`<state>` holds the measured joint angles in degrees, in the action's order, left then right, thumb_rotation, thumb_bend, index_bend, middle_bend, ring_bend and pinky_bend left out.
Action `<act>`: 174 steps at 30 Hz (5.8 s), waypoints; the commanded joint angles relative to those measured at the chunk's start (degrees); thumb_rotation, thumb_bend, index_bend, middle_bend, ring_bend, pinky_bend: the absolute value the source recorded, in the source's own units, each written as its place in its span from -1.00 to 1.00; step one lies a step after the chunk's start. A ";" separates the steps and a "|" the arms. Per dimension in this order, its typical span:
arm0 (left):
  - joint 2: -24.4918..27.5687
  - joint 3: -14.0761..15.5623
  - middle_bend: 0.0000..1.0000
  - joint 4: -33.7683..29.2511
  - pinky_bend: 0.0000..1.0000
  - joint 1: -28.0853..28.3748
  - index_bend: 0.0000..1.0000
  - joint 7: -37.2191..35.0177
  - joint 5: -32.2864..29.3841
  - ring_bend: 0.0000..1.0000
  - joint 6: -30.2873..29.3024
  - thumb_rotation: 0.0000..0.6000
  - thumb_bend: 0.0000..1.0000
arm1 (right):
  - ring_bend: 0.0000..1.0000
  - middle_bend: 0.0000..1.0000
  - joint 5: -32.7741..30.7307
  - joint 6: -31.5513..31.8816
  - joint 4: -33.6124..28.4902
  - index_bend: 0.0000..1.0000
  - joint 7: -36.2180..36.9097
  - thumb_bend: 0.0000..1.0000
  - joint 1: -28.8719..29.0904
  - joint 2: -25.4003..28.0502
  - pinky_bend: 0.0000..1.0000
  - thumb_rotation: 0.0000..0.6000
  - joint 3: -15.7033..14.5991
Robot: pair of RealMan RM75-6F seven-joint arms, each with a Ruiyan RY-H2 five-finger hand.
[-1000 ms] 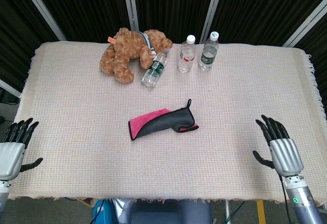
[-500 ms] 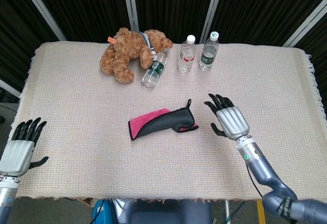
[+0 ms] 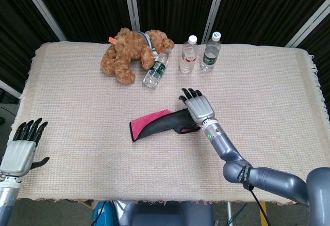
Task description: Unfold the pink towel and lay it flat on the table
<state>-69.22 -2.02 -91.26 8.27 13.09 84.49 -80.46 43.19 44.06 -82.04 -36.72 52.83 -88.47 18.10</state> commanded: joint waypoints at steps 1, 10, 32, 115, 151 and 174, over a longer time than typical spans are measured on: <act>-0.08 0.03 -1.00 0.05 -1.00 0.06 -0.90 -0.12 -0.01 -1.00 0.07 1.00 -0.95 | -1.00 -0.90 -3.08 -0.20 1.52 -0.58 -2.78 0.74 2.03 -1.88 -0.75 1.00 -1.90; 0.03 0.27 -1.00 -0.26 -1.00 0.08 -0.90 -0.78 0.47 -1.00 -0.14 1.00 -0.95 | -1.00 -0.90 -7.62 2.19 1.75 -0.54 -6.58 0.86 4.36 -3.41 -0.75 1.00 -4.88; 0.42 1.13 -1.00 -1.55 -1.00 -0.03 -0.89 -1.47 2.76 -1.00 -1.31 1.00 -0.95 | -1.00 -0.82 -9.02 7.35 -4.10 -0.31 -7.45 0.86 4.75 -1.46 -0.75 1.00 -8.13; -1.74 0.45 -0.98 -2.30 -1.00 1.37 -0.80 -4.04 0.03 -1.00 1.87 1.00 -0.94 | -0.87 -0.49 -3.52 21.71 -22.29 0.17 -6.17 0.06 2.46 11.04 -0.71 1.00 -2.08; -13.93 -8.02 -0.92 1.45 -1.00 13.77 -0.72 -3.22 -3.63 -1.00 9.76 1.00 -0.94 | -0.84 -0.49 -24.42 44.74 -15.48 0.24 -19.33 0.06 20.65 2.62 -0.71 1.00 19.52; -15.24 -6.83 -0.91 0.47 -1.00 14.82 -0.70 -3.21 -3.12 -1.00 8.29 1.00 -0.94 | -0.81 -0.47 -24.73 62.31 -23.24 0.26 -33.70 0.06 21.62 6.80 -0.71 1.00 19.93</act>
<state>-84.49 -8.89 -90.78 23.12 9.93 81.37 -72.11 19.46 105.07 -104.76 -68.29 73.74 -81.56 38.09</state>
